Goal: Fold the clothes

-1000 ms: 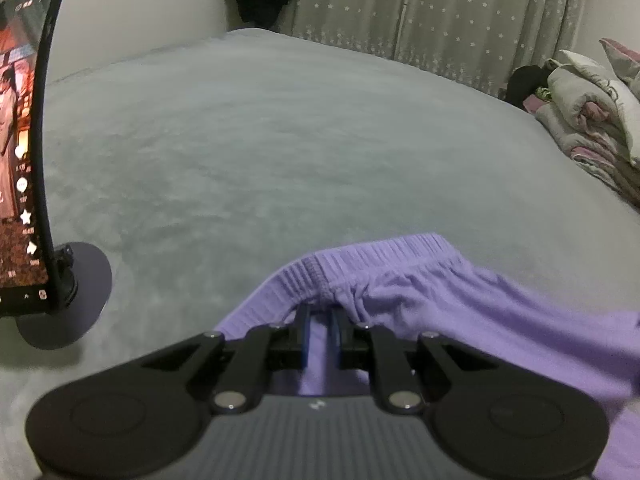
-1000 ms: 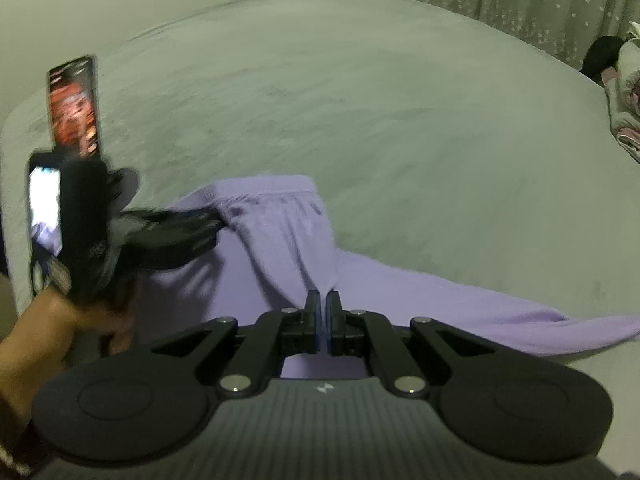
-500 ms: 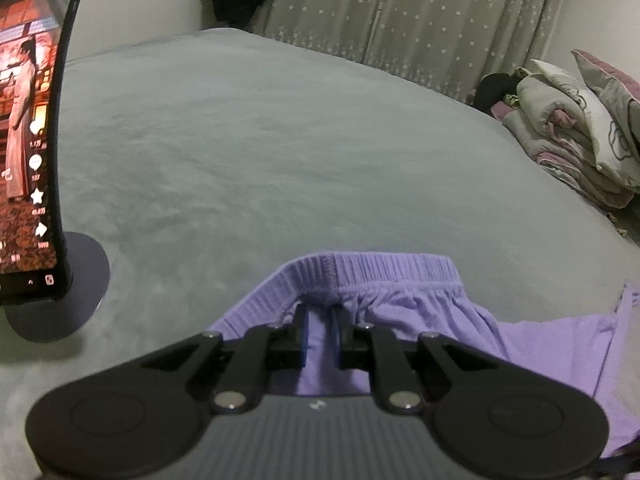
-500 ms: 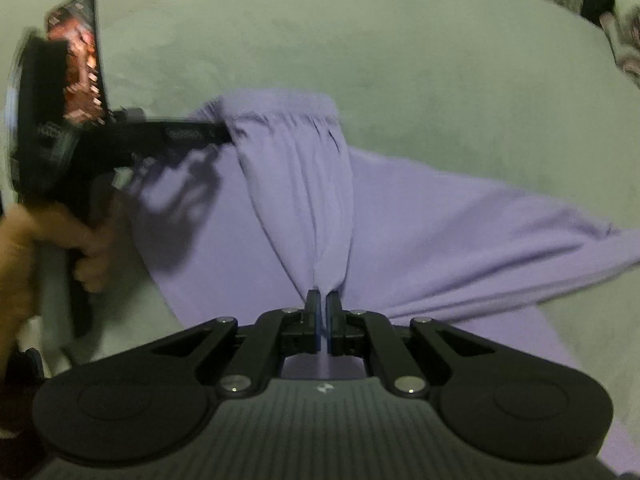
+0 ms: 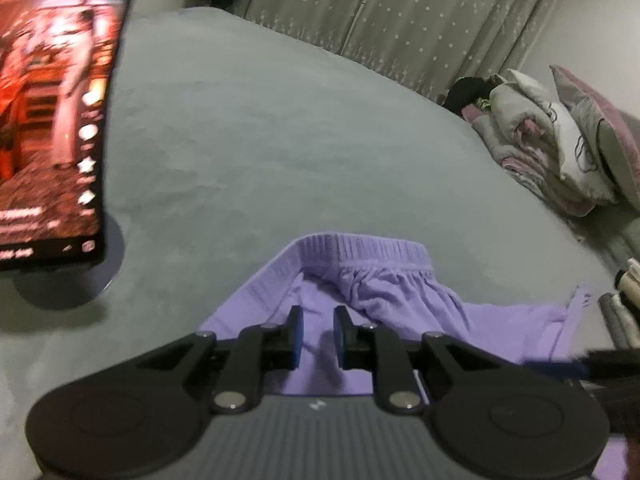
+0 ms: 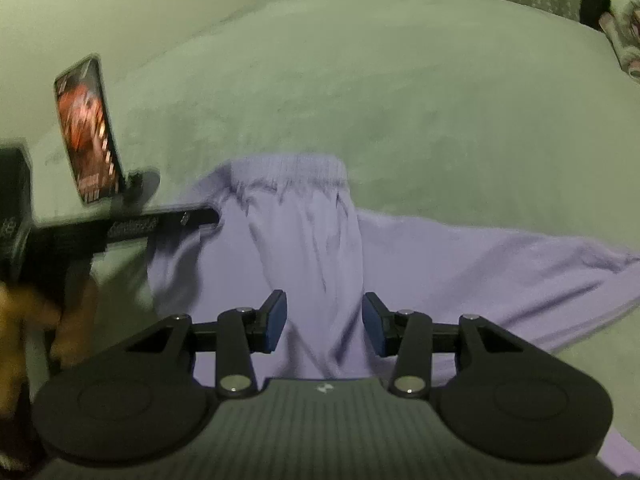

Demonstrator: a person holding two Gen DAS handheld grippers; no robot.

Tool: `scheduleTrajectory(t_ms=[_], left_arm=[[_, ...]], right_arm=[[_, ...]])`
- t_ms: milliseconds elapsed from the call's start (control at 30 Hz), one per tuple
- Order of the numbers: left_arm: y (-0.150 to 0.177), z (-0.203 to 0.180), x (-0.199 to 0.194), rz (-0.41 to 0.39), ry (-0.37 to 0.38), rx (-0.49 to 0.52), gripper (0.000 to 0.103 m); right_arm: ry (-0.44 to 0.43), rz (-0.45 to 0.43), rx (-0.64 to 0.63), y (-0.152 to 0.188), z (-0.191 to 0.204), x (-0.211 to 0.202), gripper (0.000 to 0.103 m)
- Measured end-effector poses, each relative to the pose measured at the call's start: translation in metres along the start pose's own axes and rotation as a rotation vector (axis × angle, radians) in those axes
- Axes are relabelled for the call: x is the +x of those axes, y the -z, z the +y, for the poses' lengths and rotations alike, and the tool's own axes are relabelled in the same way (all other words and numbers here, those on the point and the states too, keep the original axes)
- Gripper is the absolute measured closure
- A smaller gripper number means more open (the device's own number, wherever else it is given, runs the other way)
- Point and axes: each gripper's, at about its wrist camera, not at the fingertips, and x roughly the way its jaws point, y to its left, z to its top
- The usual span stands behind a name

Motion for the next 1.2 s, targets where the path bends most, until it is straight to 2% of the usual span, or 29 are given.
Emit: scheduleTrajectory(t_ms=[167,300,567,600,633,667,800,867,967,1033,1200], left_arm=[[0.007,0.001,-0.011,0.002,0.023,0.027,0.087],[0.013,0.002,-0.014,0.008,0.037,0.047,0.087],[0.015,0.021,-0.014,0.024,0.040,0.026,0.087],[0.014,0.022,-0.013,0.027,0.044,0.021,0.087],[0.014,0.023,-0.013,0.029,0.045,0.015,0.087],[0.014,0.024,-0.013,0.032,0.046,0.010,0.087],[0.013,0.025,-0.012,0.031,0.052,-0.015,0.087],[0.012,0.028,-0.014,0.031,0.068,-0.047,0.087],[0.010,0.035,-0.017,0.031,0.113,-0.120,0.074],[0.008,0.040,-0.021,0.018,0.166,-0.183,0.057],[0.011,0.043,-0.028,-0.015,0.294,-0.278,0.047]], right_arm=[[-0.038,-0.071,0.179,-0.014,-0.017,0.028,0.057],[-0.049,-0.115,0.262,-0.020,-0.027,0.055,0.057],[-0.069,-0.178,0.237,-0.029,-0.021,0.077,0.055],[-0.072,-0.182,0.229,-0.030,-0.019,0.079,0.058],[-0.076,-0.182,0.223,-0.030,-0.016,0.080,0.067],[-0.080,-0.183,0.216,-0.030,-0.014,0.081,0.091],[-0.071,-0.245,0.162,-0.024,0.000,0.067,0.093],[-0.095,-0.279,0.138,-0.020,0.009,0.054,0.094],[-0.148,-0.311,0.091,-0.015,0.024,0.035,0.094],[-0.184,-0.313,0.053,-0.011,0.035,0.028,0.095],[-0.221,-0.279,-0.028,0.004,0.055,0.030,0.095]])
